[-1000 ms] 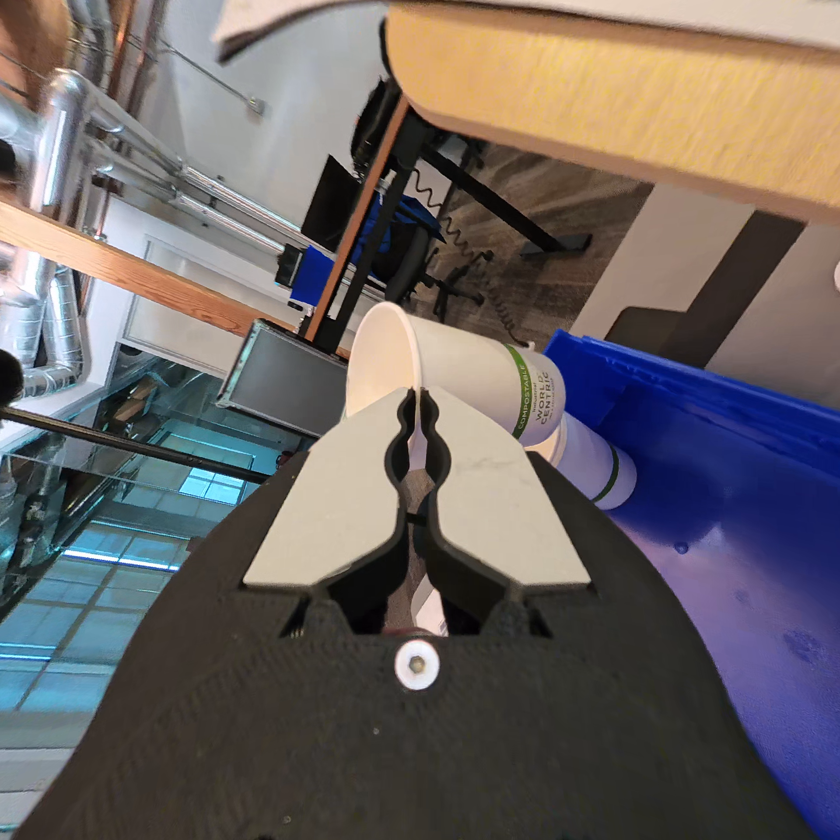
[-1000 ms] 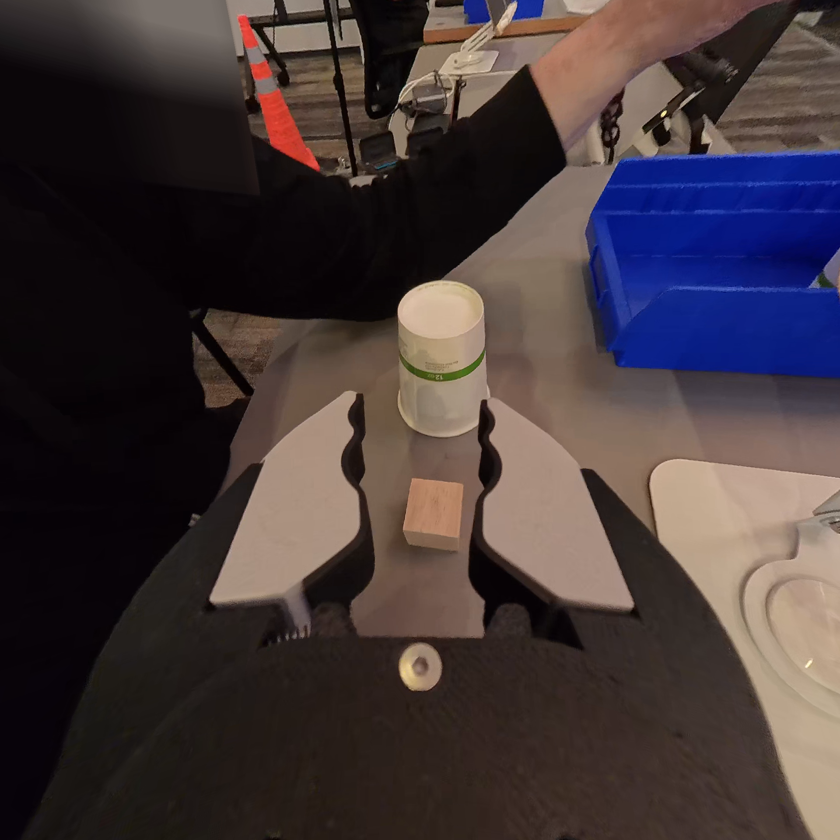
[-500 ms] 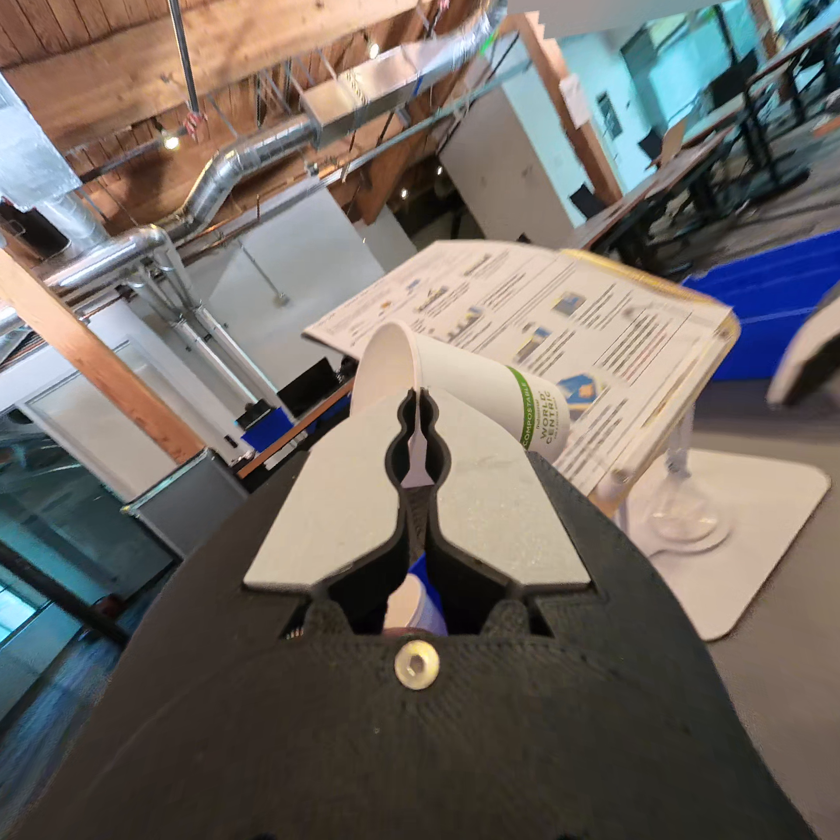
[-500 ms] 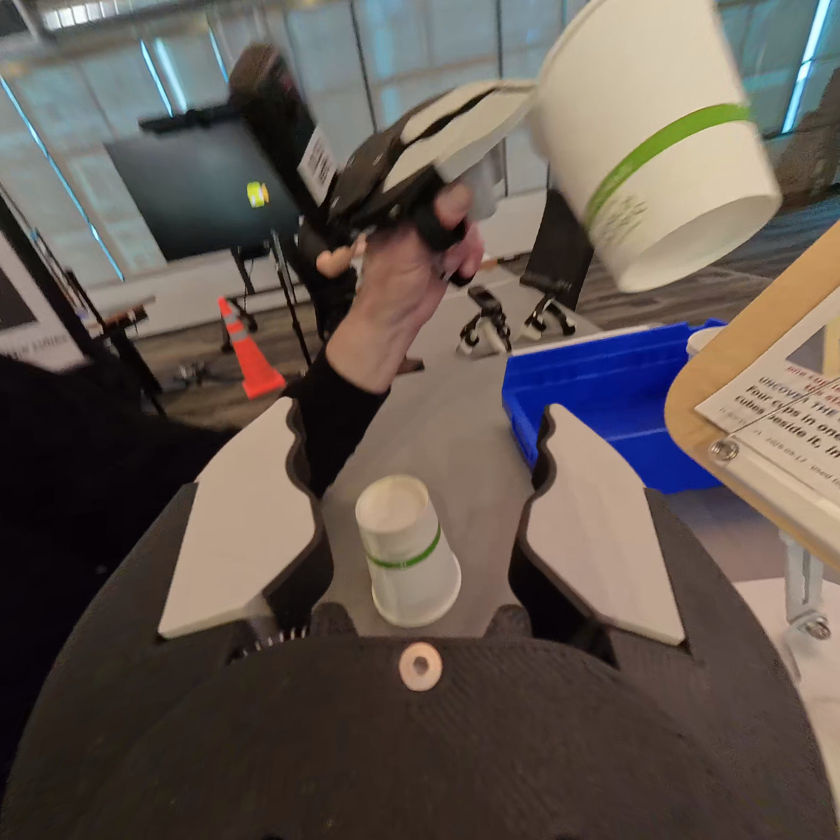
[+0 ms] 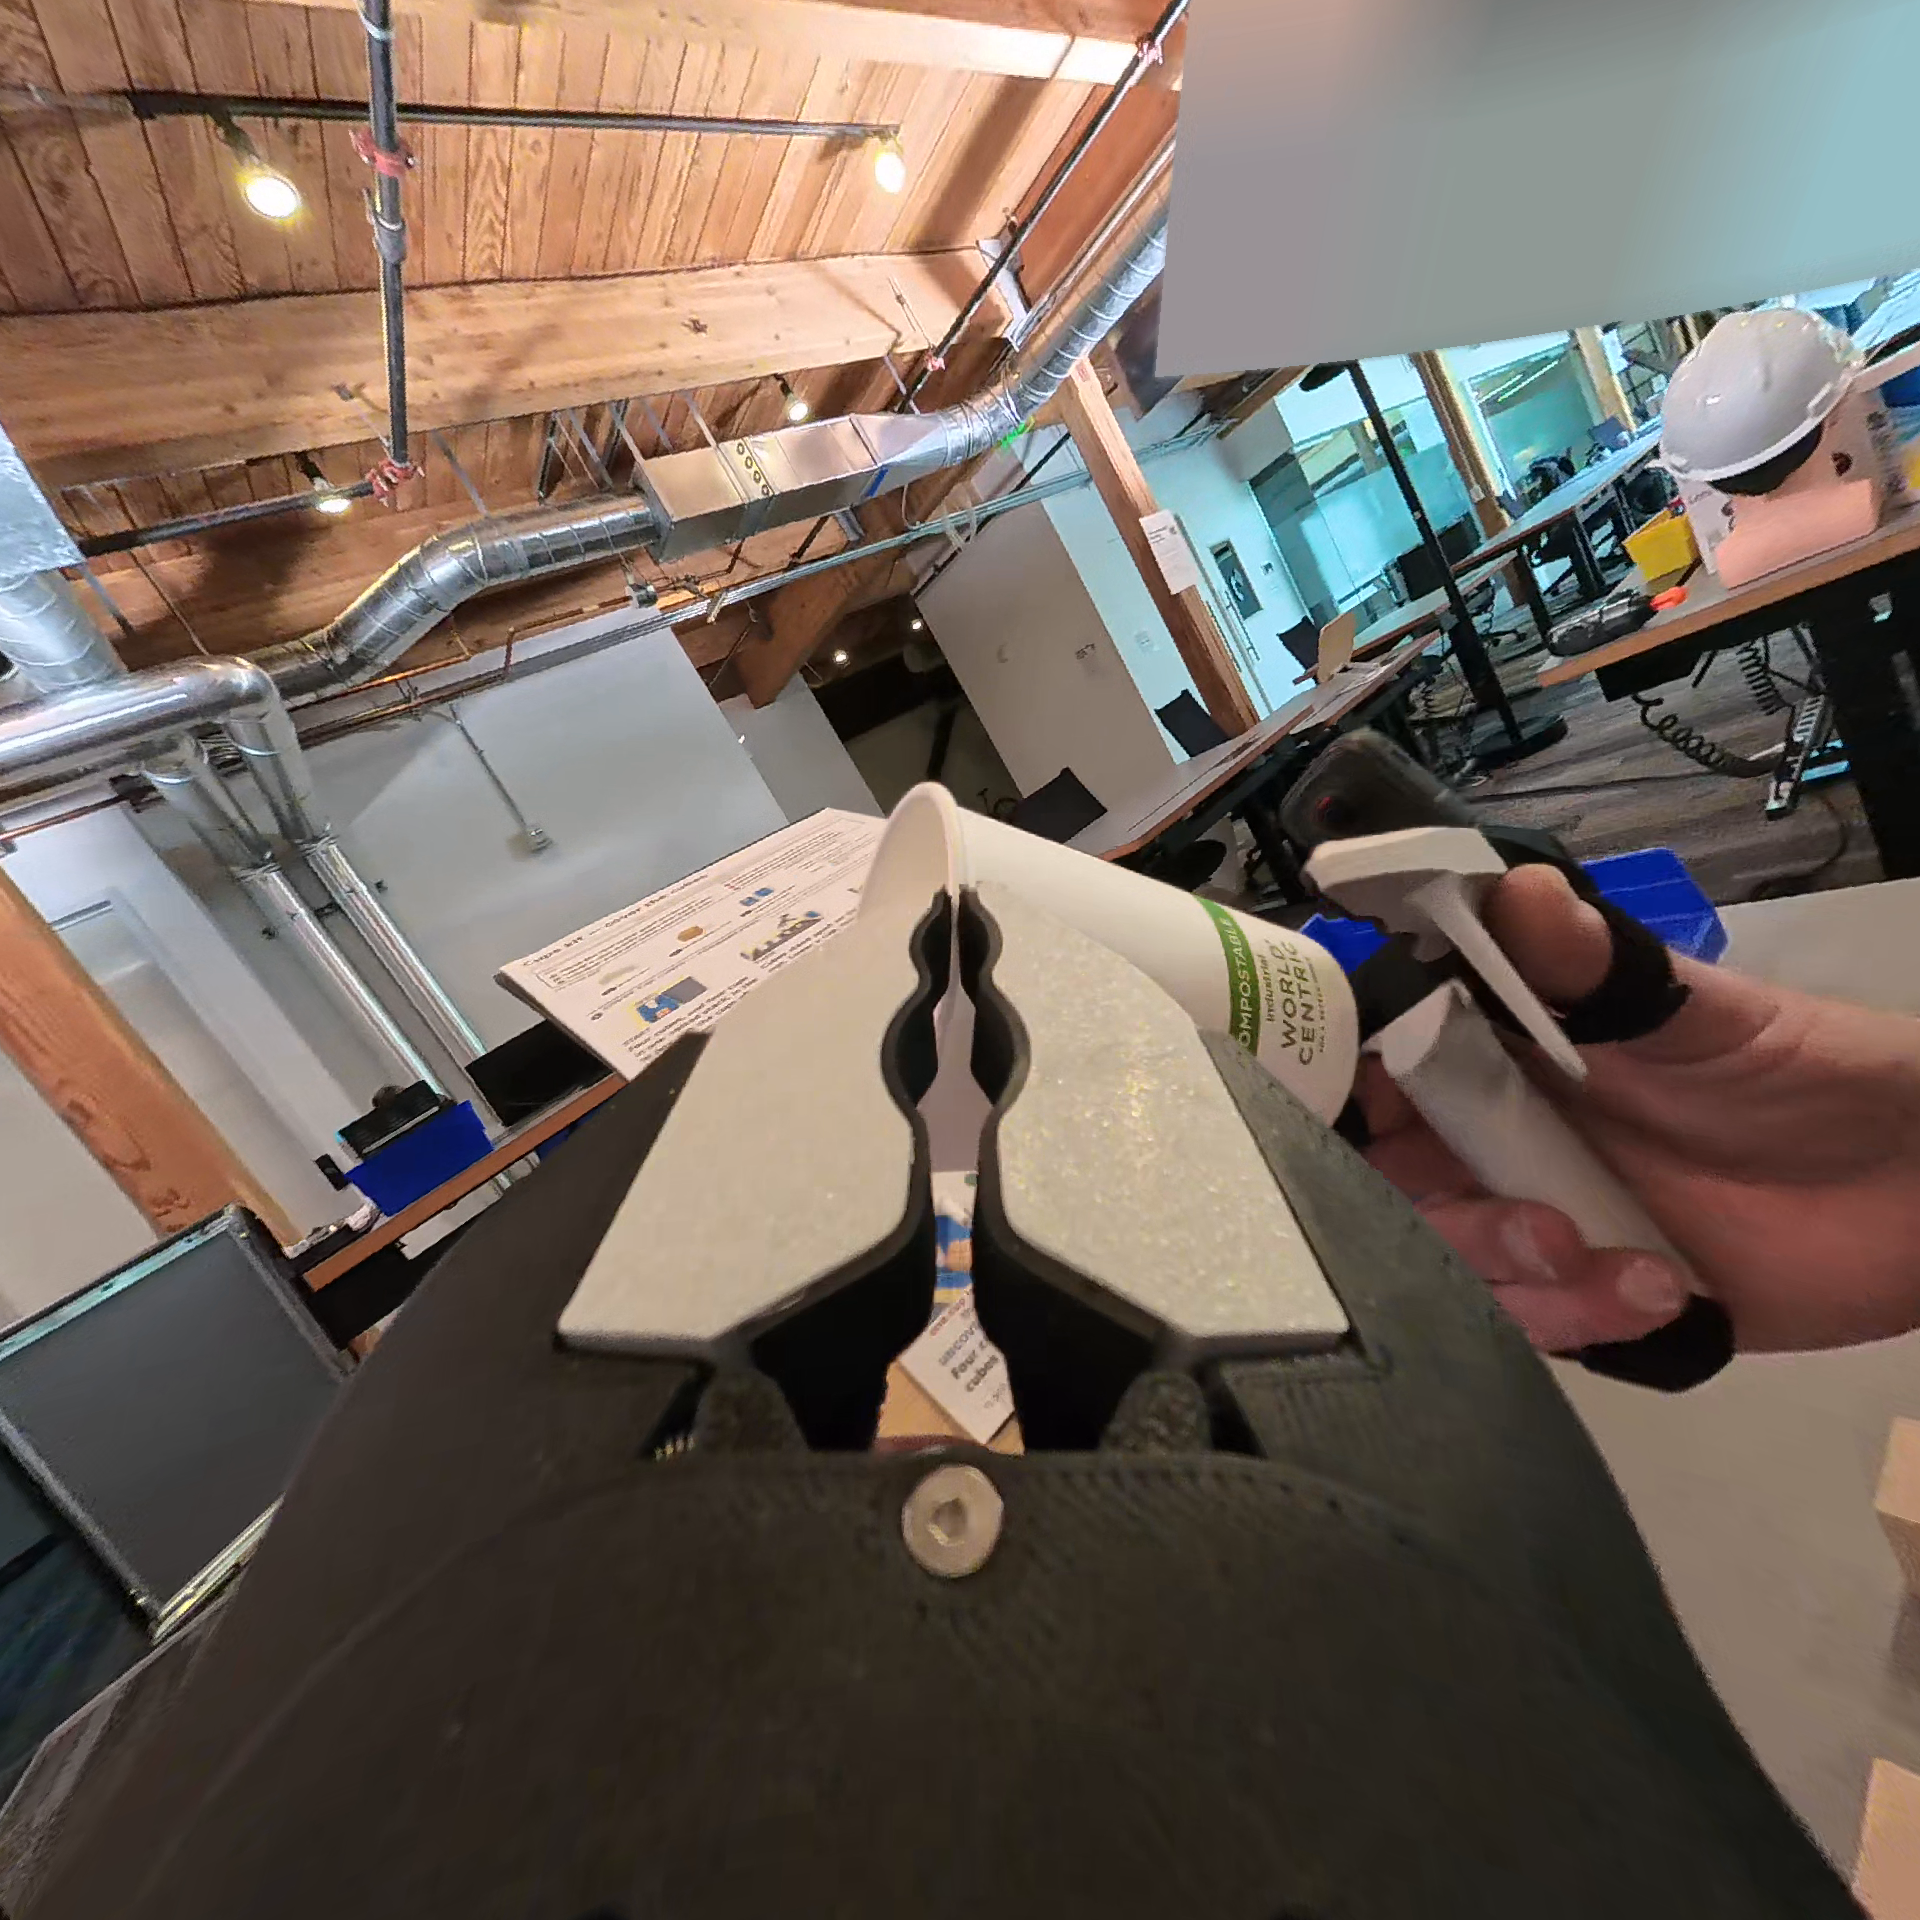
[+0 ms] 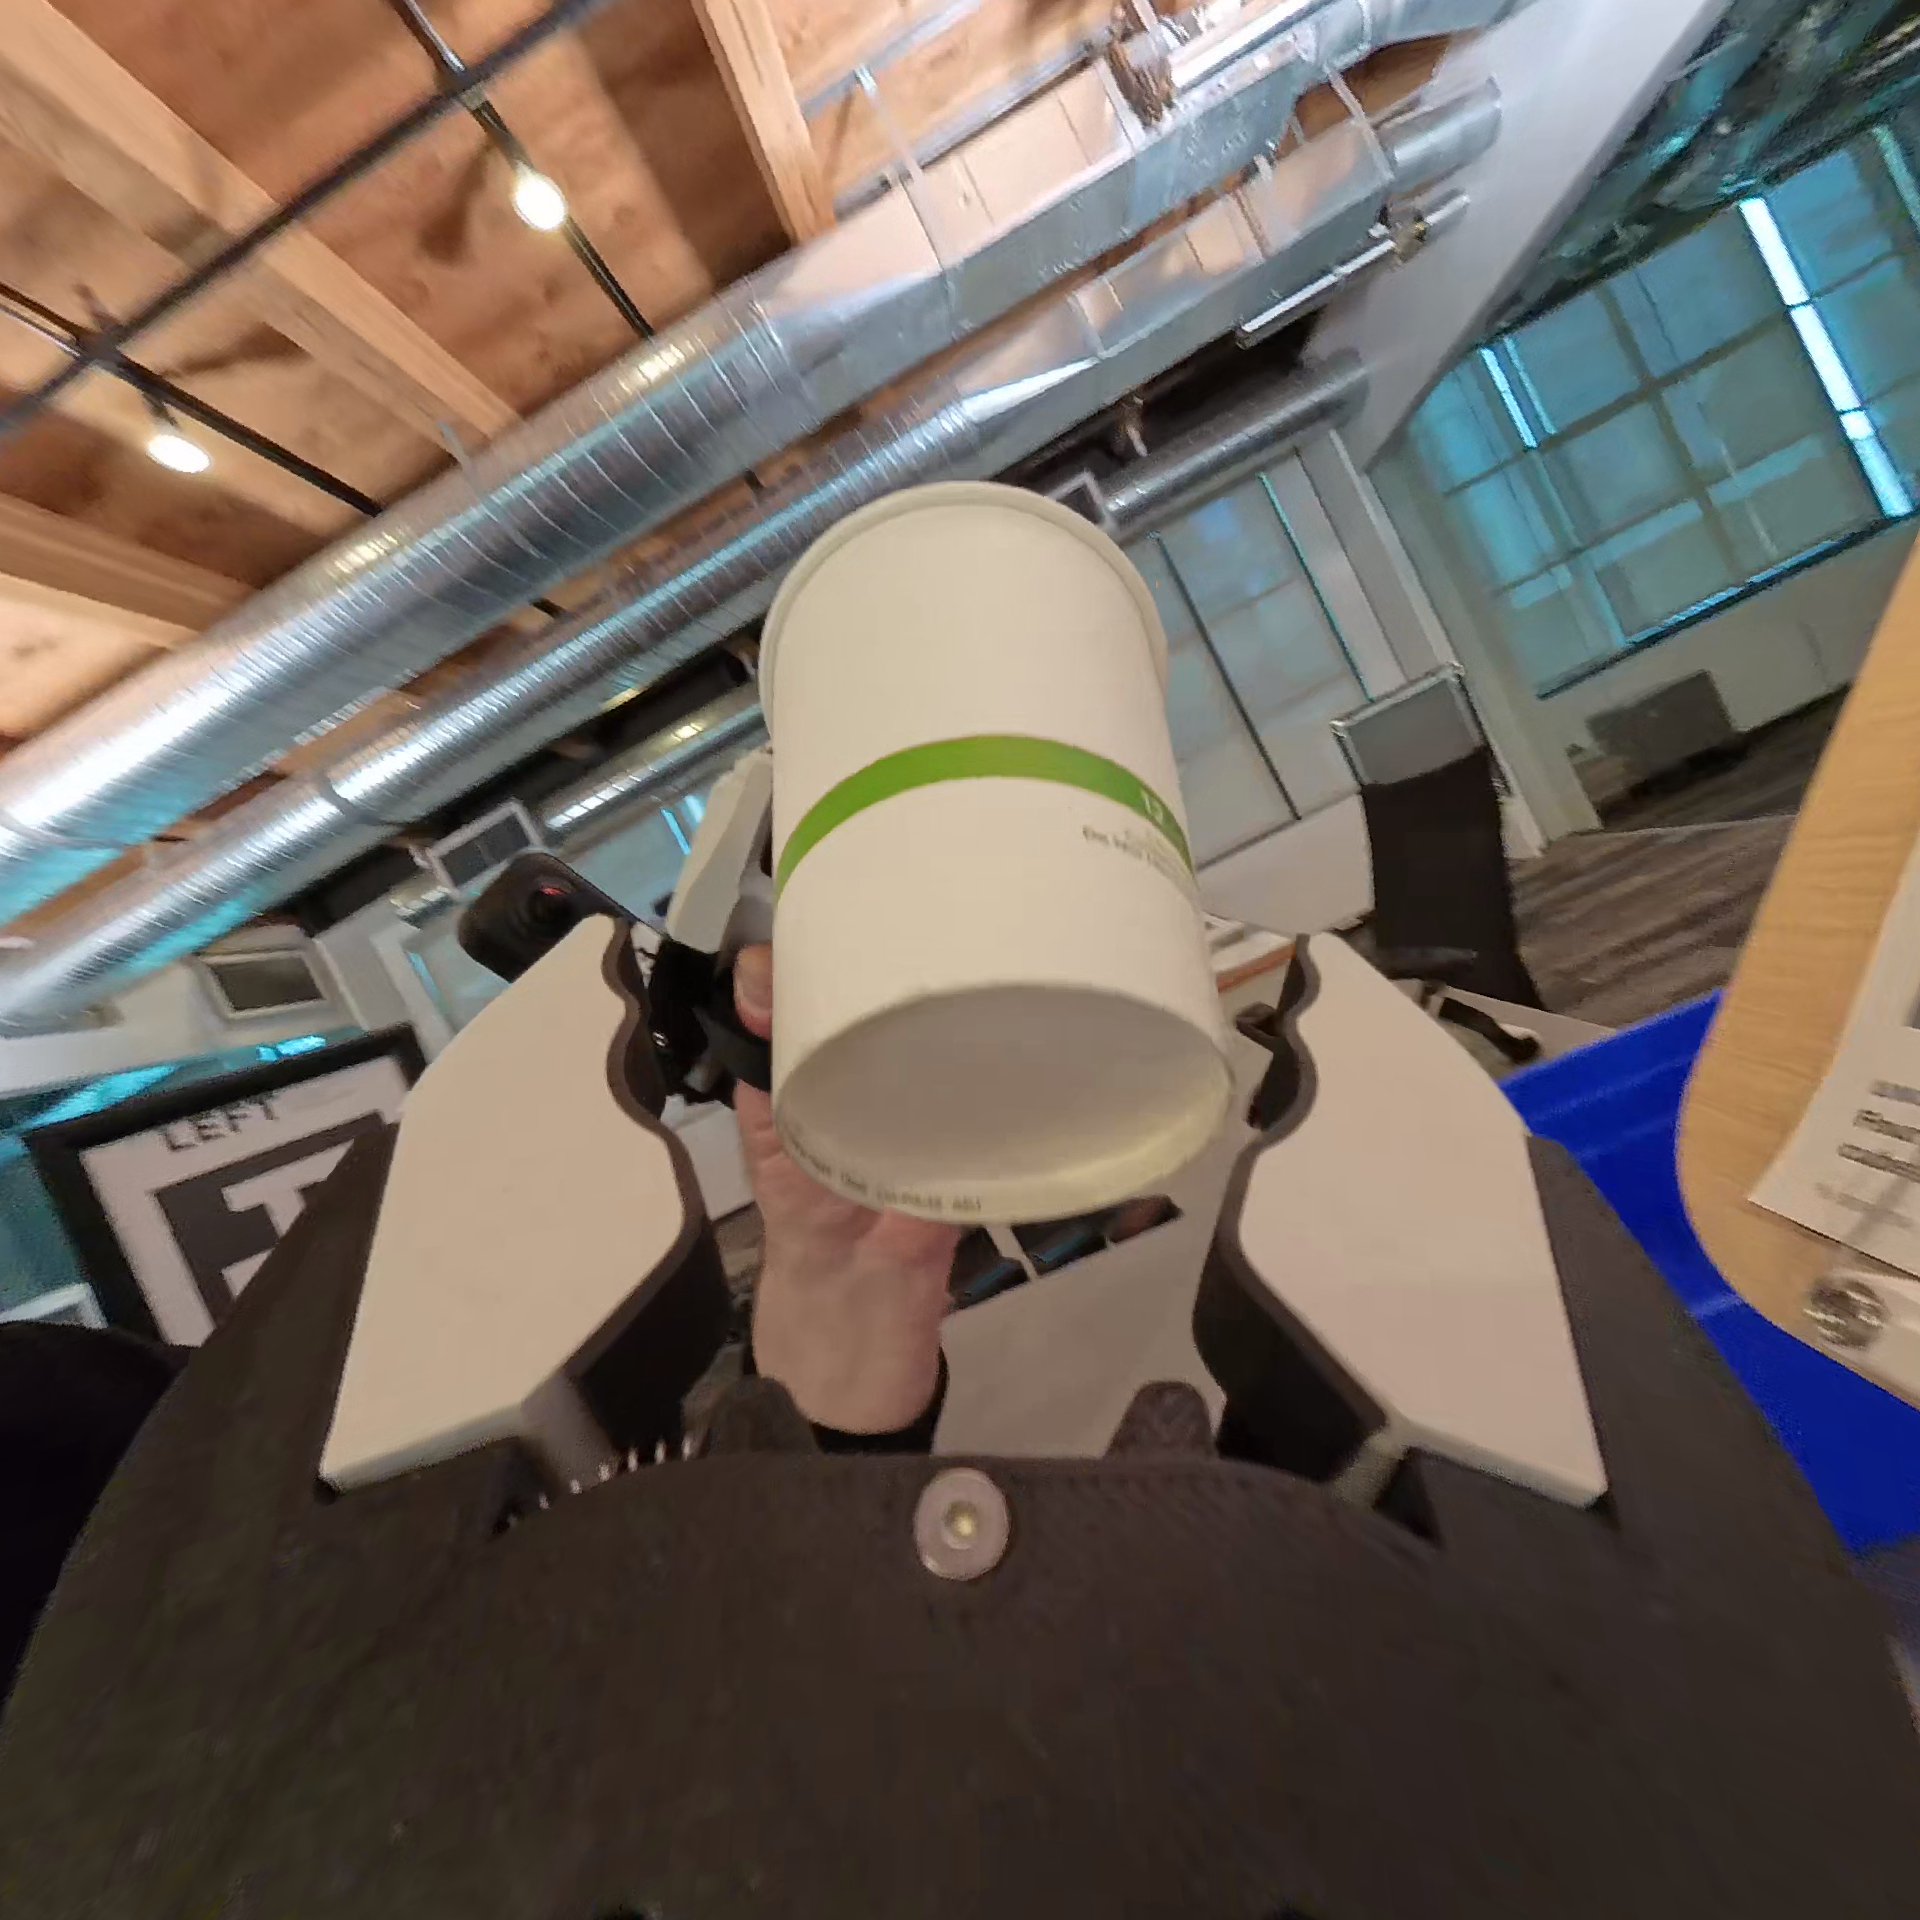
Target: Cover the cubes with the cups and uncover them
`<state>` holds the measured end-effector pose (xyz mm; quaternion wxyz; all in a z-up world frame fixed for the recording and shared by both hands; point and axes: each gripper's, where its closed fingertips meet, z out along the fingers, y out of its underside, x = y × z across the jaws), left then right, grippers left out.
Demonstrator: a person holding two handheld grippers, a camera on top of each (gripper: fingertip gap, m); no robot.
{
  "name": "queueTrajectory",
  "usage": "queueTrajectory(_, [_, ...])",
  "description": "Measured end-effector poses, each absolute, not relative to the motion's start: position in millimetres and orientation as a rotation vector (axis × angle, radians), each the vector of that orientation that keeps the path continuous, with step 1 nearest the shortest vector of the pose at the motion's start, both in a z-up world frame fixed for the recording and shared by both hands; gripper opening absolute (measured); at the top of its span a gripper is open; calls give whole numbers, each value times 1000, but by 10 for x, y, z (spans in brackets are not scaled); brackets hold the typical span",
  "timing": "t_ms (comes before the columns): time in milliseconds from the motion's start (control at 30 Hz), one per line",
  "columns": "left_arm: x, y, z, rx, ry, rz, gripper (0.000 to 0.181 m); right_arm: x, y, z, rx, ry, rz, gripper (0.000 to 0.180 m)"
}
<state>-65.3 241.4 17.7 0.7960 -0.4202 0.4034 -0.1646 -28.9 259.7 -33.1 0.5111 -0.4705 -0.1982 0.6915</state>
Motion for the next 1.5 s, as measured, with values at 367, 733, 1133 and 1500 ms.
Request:
queueTrajectory(367, [-521,2410,94,-930,917,-434,2,-147,2676,-338,-1109,-448,1719,88])
queueTrajectory(733, [-948,2619,171,-1043,883,-368,0,45,2562,-850,-1552,-1141,1180,88])
queueTrajectory(1133, [-1034,2645,166,-1077,896,-223,0,152,2084,-1632,-1718,-2021,448,88])
queueTrajectory(1500, [-1182,2691,198,-1103,861,-224,0,17,1778,-2293,-1788,-2368,216,88])
